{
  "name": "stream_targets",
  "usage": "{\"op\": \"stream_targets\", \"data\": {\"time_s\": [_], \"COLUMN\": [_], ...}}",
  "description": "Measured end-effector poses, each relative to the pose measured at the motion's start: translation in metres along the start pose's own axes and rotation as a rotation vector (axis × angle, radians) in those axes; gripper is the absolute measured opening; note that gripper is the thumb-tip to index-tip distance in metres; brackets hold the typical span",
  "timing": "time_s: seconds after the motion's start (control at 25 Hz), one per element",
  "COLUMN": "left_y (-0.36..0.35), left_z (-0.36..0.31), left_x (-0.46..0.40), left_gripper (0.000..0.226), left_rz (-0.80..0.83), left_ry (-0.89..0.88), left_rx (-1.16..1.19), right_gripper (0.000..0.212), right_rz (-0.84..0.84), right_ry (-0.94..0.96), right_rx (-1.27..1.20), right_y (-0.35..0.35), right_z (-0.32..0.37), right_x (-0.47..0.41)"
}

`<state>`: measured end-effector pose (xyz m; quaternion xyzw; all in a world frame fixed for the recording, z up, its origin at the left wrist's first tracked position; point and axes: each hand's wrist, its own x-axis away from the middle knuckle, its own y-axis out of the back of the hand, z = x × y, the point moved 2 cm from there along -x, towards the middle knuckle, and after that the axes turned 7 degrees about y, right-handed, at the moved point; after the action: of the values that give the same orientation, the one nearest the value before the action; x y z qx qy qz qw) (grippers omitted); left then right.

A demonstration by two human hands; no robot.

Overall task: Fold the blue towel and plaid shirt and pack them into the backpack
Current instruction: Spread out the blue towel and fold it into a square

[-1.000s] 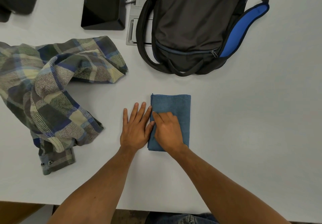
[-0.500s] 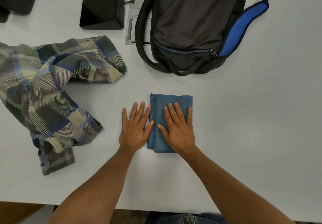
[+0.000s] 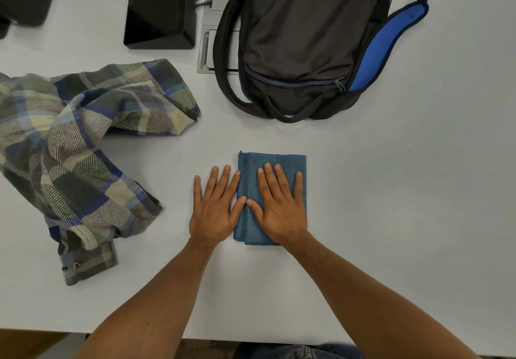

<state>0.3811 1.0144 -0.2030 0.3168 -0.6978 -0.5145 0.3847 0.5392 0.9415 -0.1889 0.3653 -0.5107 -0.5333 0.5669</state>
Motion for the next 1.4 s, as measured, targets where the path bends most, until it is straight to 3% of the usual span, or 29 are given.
{"op": "stream_targets", "data": {"time_s": [0.28, 0.56, 0.76, 1.0, 1.2, 1.4], "left_y": [-0.002, -0.006, -0.007, -0.014, -0.011, -0.01], "left_z": [0.001, 0.002, 0.002, 0.008, 0.005, 0.005], "left_x": [0.0, 0.0, -0.001, -0.003, -0.001, -0.001], "left_gripper": [0.056, 0.055, 0.057, 0.088, 0.074, 0.061], "left_rz": [-0.016, -0.021, -0.036, 0.011, -0.03, -0.022], "left_ry": [0.009, 0.011, -0.001, -0.068, -0.033, -0.029], "left_rx": [0.023, 0.02, 0.025, -0.097, -0.061, -0.04], "right_gripper": [0.08, 0.073, 0.07, 0.063, 0.055, 0.055], "right_rz": [-0.135, 0.088, 0.136, 0.101, -0.156, -0.189], "right_ry": [-0.001, -0.016, -0.01, -0.014, 0.089, 0.148], "right_rx": [-0.052, -0.126, -0.133, -0.244, -0.043, -0.066], "right_y": [0.015, 0.028, 0.036, 0.041, 0.018, 0.019], "right_z": [0.018, 0.034, 0.043, 0.057, 0.046, 0.038], "right_x": [0.005, -0.018, -0.028, -0.032, -0.02, -0.013]}}
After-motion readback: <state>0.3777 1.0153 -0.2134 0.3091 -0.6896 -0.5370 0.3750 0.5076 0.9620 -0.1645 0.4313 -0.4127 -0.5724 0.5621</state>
